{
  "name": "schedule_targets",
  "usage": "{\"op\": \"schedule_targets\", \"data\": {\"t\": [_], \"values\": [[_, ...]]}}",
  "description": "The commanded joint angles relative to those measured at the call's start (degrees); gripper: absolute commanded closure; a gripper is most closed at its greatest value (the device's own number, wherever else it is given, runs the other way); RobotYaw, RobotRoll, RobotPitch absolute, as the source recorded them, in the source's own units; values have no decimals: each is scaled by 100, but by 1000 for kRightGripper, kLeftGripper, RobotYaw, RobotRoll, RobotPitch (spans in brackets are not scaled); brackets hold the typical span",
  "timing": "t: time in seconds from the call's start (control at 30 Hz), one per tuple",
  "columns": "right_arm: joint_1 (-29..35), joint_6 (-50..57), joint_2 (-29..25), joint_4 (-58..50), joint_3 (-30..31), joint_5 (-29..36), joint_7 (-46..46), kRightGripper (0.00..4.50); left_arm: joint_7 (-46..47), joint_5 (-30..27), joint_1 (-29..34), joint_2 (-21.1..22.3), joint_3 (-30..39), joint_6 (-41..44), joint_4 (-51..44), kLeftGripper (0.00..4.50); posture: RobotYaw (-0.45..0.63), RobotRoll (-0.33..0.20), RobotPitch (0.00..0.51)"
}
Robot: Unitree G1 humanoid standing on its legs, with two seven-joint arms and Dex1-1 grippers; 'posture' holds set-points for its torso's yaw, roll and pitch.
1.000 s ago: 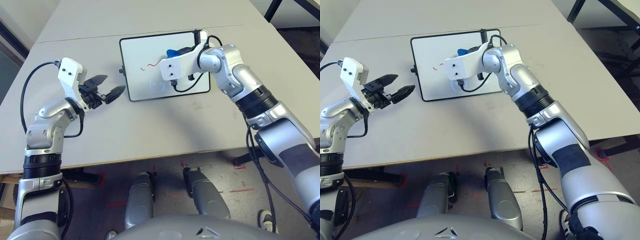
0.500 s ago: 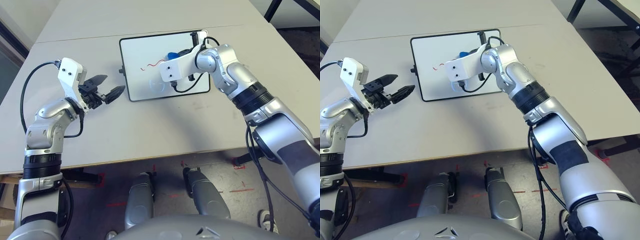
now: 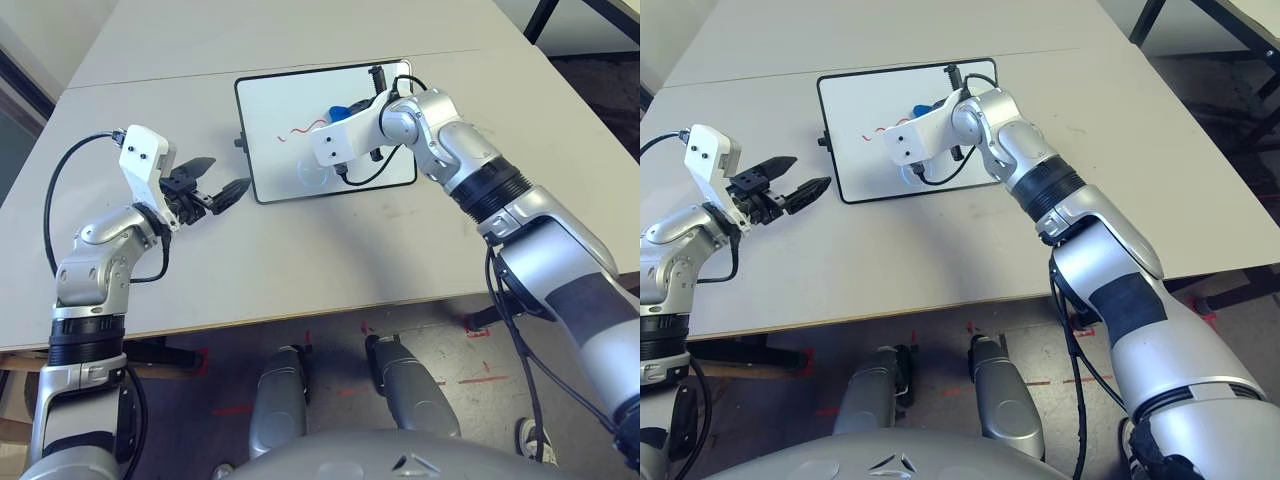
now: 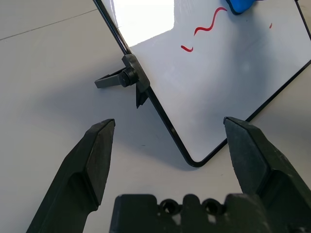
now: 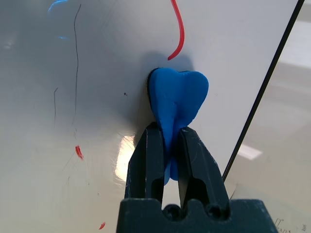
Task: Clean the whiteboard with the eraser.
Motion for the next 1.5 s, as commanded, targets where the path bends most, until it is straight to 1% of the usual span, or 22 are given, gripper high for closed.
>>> {"op": "schedule_targets", "data": {"t": [0.03, 0.33, 0.6, 1.07, 1.5], "values": [[-18, -34, 124, 111, 132, -27, 19, 4316, 28, 8, 127, 17, 62, -1, -140, 0, -55, 0, 187], [-38, -11, 252, 32, 174, -12, 81, 4325, 33, -4, 170, 36, 90, 26, -201, 0, -51, 0, 193], [-104, -86, 379, 182, 226, -41, -9, 4338, 93, -21, 235, -18, 88, 67, -311, 0, -41, 0, 194], [-189, -376, 815, 863, 479, -150, -542, 4341, 225, -89, 397, -69, 131, 94, -498, 0, -16, 0, 190], [-29, -430, 906, 545, 669, -165, -418, 4342, 276, -103, 417, -88, 122, 73, -507, 0, -17, 0, 189]]}}
